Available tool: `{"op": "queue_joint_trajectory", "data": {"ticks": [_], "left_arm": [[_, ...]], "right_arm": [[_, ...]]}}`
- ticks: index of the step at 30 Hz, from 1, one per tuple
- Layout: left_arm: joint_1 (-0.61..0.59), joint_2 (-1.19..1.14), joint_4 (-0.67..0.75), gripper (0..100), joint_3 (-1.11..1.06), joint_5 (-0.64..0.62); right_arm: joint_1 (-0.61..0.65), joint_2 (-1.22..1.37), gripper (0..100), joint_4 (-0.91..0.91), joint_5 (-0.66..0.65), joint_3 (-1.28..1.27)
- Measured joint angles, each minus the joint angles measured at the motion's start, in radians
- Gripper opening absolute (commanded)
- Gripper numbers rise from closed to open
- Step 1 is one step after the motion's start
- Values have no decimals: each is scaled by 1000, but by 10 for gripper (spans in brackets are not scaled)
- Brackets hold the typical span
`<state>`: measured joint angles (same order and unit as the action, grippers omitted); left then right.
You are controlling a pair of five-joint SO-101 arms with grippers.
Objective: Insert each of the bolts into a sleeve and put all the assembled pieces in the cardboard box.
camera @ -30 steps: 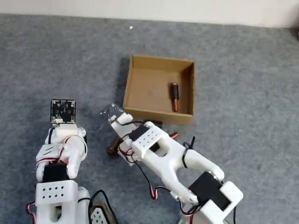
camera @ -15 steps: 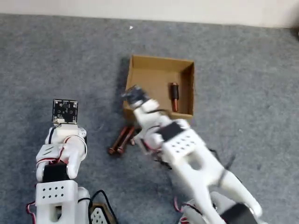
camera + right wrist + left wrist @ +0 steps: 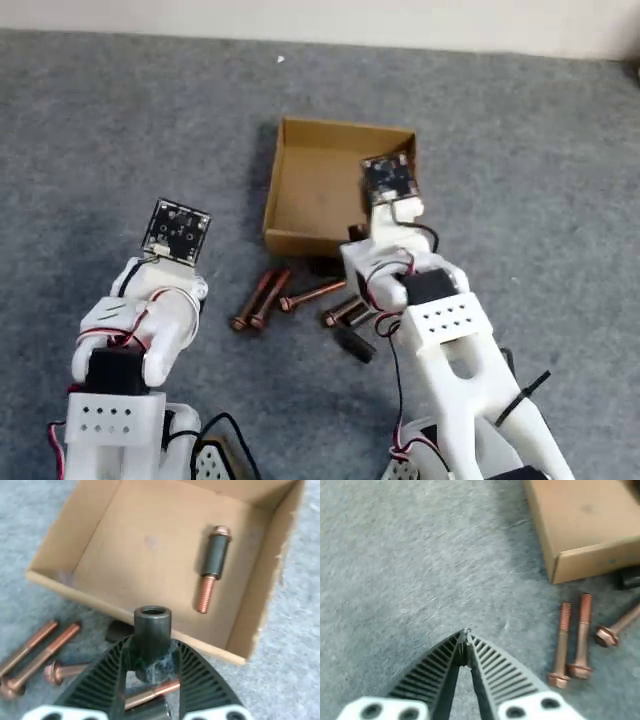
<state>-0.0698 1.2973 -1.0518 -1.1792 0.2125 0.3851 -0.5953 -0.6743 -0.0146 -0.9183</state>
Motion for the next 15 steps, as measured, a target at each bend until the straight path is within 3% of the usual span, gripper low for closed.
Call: {"op": "queue_joint_trajectory", "data": {"ticks": [8, 13, 15], "left_arm": [[117, -12, -77, 11, 34, 21], [127, -192, -80, 16, 101, 29], [127, -305, -80, 68, 146, 48]], "right_arm": [[-37, 0, 5, 0, 37, 0], [-37, 0, 5, 0, 40, 0], [-37, 0, 5, 0, 40, 0]]}}
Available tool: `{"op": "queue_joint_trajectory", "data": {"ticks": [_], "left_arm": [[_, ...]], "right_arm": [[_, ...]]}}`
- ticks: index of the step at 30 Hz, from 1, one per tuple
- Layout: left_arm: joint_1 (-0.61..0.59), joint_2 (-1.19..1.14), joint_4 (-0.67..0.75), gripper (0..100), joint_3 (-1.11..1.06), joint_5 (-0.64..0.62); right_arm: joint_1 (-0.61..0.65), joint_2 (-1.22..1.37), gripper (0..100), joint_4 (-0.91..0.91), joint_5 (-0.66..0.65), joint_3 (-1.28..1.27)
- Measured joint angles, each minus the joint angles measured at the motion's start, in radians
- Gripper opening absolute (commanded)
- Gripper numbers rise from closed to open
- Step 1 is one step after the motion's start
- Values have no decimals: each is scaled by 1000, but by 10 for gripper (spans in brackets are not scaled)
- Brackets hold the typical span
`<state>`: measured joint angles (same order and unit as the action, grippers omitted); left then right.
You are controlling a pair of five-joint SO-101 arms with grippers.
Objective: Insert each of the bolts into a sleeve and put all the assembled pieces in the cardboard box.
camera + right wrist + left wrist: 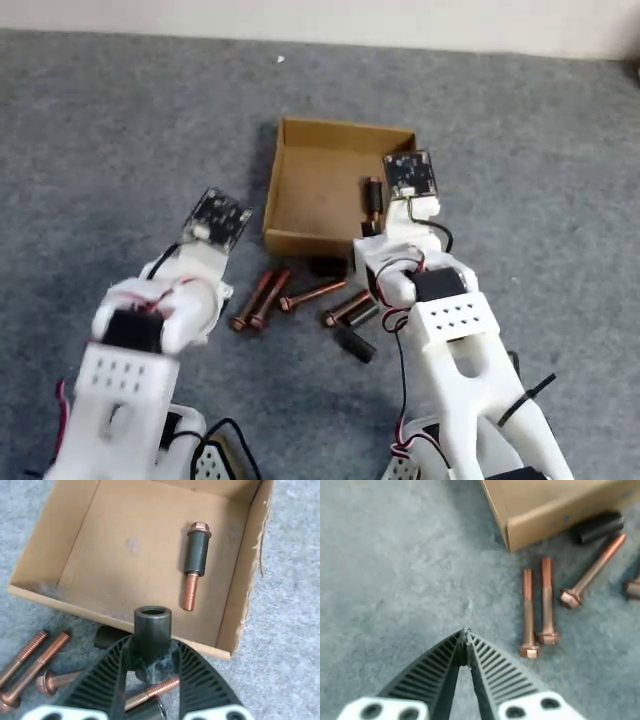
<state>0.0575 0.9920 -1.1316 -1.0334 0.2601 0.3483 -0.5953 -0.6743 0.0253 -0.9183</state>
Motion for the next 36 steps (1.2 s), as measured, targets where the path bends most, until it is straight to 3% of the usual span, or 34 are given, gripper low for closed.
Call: {"op": "queue_joint_trajectory", "data": {"ticks": [3, 10, 19, 27, 34, 36], "left_arm": [[2, -183, 0, 162, 69, 37], [2, -503, 6, 154, 167, 41], [109, -674, 114, 156, 195, 20], [127, -809, 226, 153, 196, 6], [133, -947, 215, 1, 296, 3], [135, -973, 207, 10, 316, 2]], "right_arm": [[0, 0, 5, 0, 0, 0], [0, 0, 5, 0, 0, 0], [0, 0, 5, 0, 0, 0], [0, 0, 5, 0, 0, 0], [0, 0, 5, 0, 0, 0], [0, 0, 5, 0, 0, 0]]}}
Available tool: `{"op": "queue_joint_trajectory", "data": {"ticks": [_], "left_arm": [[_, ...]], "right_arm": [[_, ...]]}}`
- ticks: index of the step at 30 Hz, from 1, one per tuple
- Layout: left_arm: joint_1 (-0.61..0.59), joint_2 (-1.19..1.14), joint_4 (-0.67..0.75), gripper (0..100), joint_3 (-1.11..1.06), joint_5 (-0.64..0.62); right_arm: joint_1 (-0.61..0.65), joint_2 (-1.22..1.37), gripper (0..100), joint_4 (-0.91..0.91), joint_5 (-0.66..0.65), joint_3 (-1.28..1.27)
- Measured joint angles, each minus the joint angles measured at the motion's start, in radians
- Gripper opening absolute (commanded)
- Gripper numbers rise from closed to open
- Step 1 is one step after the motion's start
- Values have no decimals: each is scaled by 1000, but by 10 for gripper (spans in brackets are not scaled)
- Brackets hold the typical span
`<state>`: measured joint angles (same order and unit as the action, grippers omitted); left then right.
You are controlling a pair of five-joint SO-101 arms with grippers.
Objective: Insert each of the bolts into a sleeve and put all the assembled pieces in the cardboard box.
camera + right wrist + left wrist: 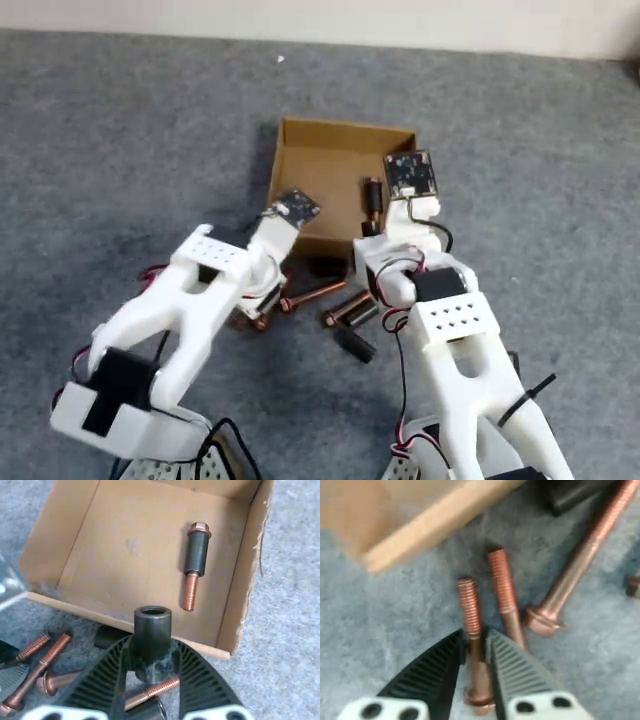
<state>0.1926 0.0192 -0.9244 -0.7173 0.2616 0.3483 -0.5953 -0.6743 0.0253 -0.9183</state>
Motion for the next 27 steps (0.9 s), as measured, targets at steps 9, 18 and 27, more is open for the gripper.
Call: {"op": "queue_joint_trajectory", "data": {"ticks": [9, 18, 27], "left_arm": [[0, -5, -40, 6, 20, -37], [-23, 195, -143, 6, 18, -589], [-167, 298, -152, 6, -2, -1079]], "right_arm": [[0, 0, 5, 0, 0, 0], [0, 0, 5, 0, 0, 0], [0, 0, 5, 0, 0, 0]]}}
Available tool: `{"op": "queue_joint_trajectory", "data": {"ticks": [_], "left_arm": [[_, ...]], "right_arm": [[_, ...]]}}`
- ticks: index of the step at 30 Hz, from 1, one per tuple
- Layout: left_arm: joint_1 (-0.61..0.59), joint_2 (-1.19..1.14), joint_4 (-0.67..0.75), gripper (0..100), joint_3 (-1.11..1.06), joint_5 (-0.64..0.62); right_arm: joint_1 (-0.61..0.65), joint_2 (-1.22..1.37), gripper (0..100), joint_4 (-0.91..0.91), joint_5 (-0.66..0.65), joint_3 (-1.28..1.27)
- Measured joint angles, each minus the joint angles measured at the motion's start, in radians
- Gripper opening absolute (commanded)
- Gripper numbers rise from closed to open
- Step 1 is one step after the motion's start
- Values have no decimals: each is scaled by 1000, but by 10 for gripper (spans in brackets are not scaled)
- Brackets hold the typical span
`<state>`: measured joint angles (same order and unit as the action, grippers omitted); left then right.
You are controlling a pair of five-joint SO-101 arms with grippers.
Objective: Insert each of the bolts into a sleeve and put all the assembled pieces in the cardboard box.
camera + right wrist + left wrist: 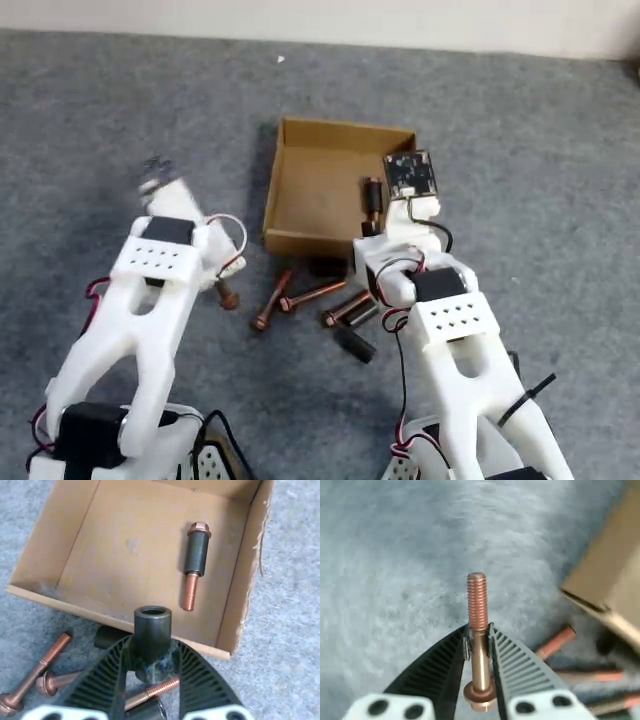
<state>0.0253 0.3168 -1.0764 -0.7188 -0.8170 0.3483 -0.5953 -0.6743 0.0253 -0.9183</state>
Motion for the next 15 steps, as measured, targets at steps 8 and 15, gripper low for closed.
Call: {"op": "queue_joint_trajectory", "data": {"ticks": [8, 15], "left_arm": [[-18, -2, 0, 6, -61, -279], [-144, -2, 0, 6, -61, -408]], "right_arm": [[0, 0, 5, 0, 0, 0], [0, 0, 5, 0, 0, 0]]}}
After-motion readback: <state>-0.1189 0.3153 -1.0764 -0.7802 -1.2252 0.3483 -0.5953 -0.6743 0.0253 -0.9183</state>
